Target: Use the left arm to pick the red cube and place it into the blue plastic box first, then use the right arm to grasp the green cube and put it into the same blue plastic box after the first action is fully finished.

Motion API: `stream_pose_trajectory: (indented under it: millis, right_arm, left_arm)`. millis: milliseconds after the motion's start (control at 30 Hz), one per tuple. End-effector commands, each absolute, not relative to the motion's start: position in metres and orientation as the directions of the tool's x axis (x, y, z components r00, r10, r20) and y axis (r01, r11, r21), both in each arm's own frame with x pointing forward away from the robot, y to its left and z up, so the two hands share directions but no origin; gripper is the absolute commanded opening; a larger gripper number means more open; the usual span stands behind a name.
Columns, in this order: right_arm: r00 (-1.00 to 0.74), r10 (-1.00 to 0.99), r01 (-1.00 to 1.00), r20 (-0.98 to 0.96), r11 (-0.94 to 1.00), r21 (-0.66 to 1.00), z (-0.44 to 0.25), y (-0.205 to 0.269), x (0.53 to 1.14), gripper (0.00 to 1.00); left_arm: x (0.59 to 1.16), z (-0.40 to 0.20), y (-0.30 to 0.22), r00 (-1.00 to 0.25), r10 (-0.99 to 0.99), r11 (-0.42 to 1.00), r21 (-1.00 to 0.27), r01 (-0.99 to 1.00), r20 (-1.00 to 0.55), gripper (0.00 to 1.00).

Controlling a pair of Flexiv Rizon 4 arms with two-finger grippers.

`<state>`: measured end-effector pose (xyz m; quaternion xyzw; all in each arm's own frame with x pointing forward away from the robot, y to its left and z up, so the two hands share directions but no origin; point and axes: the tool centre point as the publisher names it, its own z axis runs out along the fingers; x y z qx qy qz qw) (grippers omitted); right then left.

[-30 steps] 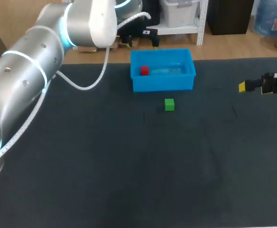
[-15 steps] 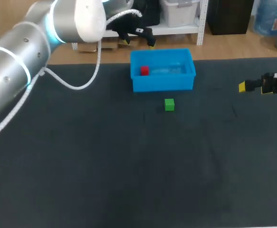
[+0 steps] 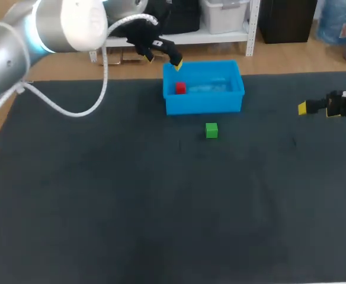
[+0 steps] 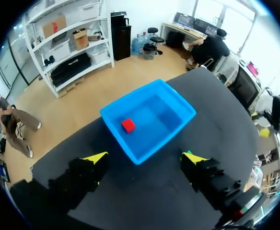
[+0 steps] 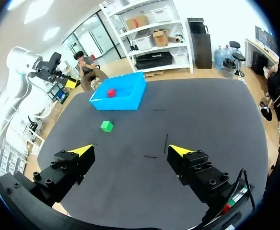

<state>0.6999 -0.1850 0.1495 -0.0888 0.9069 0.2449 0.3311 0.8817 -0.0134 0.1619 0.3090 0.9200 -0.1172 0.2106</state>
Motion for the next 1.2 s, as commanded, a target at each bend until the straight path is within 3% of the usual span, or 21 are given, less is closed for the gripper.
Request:
stream_pose_trajectory:
  millis: [33, 1200]
  right_arm:
    - [-0.766, 0.000, -0.324, -0.643, 0.864, 0.385, 0.150, -0.185, 0.700, 1.00]
    - [-0.766, 0.000, -0.324, -0.643, 0.864, 0.385, 0.150, -0.185, 0.700, 1.00]
  left_arm:
    - [0.853, 0.157, 0.006, -0.654, 0.465, 0.769, -0.093, 0.632, -0.597, 1.00]
    - [0.792, 0.165, 0.043, -0.573, 0.513, 0.659, -0.134, 0.740, -0.639, 1.00]
